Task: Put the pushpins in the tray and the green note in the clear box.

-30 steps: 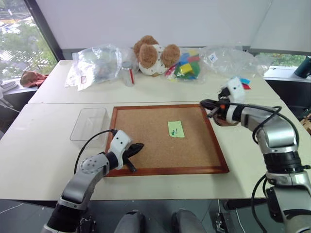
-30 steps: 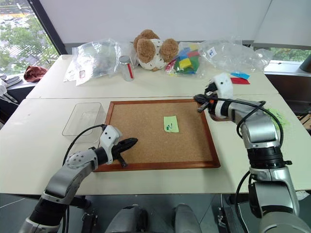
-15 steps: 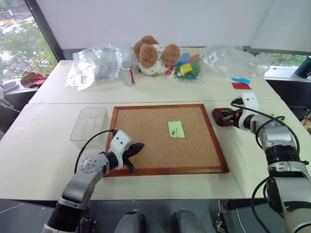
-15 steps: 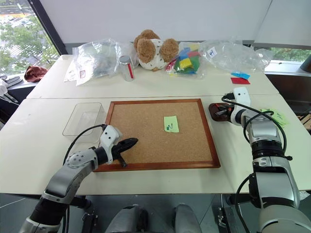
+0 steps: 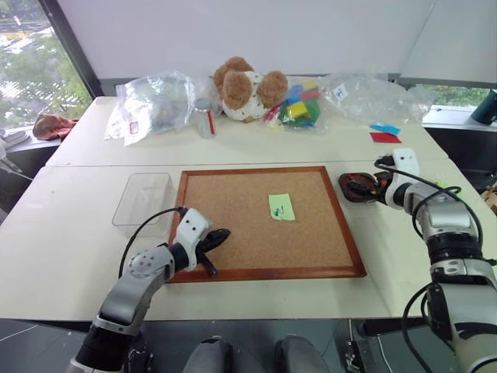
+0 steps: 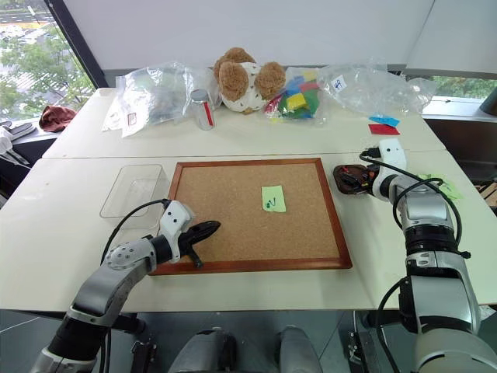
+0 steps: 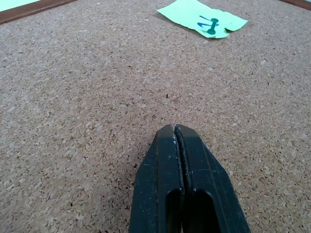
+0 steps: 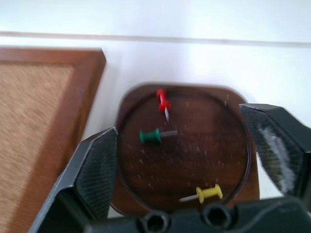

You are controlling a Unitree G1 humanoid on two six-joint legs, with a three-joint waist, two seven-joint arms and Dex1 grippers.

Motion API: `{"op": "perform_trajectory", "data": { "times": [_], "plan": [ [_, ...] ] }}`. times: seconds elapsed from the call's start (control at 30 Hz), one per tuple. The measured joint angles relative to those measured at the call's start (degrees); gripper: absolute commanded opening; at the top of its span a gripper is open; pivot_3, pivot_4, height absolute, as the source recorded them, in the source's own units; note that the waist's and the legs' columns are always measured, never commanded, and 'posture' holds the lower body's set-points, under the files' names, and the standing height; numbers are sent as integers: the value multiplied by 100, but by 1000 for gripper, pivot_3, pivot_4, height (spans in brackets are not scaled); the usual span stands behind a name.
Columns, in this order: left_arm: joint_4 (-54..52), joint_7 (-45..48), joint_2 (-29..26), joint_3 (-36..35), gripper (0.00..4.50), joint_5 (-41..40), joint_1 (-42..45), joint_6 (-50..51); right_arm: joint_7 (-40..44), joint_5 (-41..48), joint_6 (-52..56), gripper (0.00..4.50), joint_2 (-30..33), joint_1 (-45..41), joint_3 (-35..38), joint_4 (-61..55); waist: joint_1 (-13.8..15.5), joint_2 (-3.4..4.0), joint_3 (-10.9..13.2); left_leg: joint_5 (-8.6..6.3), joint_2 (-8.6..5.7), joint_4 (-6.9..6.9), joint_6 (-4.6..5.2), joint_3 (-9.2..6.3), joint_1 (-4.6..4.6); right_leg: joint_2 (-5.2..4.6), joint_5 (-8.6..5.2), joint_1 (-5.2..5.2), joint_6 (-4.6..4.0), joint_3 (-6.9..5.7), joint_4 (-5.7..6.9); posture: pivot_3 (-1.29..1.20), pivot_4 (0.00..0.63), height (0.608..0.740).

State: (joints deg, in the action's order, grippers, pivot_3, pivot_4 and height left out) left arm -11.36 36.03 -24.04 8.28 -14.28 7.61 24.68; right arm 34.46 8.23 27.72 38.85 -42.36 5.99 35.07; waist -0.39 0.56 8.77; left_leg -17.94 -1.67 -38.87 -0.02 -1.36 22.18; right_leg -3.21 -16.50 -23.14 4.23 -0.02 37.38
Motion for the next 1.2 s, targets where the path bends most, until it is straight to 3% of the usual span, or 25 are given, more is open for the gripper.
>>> {"op": "perform_trajectory", "data": {
  "times": [0.3,0.47,0.6,0.9,1.03,1.2],
  "plan": [
    [53,20,2,7,0,0,36,-23,1134,591,963,4429,70,673,-487,-2860,12,3,-2,-1,0,0,2,-2,0,-1,0,1,0,0,-1,0,150,740],
    [93,28,41,31,0,0,89,-25,1213,671,1114,4429,-316,1010,-1003,-3863,77,3,-2,-1,0,1,2,-3,0,-1,0,-1,-1,1,-3,0,150,740],
    [98,28,57,65,0,0,108,-33,1092,591,1070,2669,-655,1244,-1442,-3933,112,3,-2,-2,0,0,4,-3,5,-2,-1,-3,-1,1,-10,0,150,740],
    [89,24,53,49,0,0,91,-35,903,378,885,2669,-813,1312,-1550,-3779,102,3,-2,-2,0,1,4,-3,5,-2,0,-4,-1,0,-11,0,150,740],
    [60,4,53,50,0,0,69,-35,907,369,865,1343,-855,1361,-1631,-3749,102,3,-2,-3,0,2,4,-3,5,-2,-1,-4,-1,-1,-11,0,150,740],
    [58,-3,52,44,0,0,53,-35,875,314,858,1343,-855,1409,-1645,-3749,96,3,-2,-3,0,2,4,-3,5,-2,0,-5,-1,-1,-11,0,150,740]
  ]
}}
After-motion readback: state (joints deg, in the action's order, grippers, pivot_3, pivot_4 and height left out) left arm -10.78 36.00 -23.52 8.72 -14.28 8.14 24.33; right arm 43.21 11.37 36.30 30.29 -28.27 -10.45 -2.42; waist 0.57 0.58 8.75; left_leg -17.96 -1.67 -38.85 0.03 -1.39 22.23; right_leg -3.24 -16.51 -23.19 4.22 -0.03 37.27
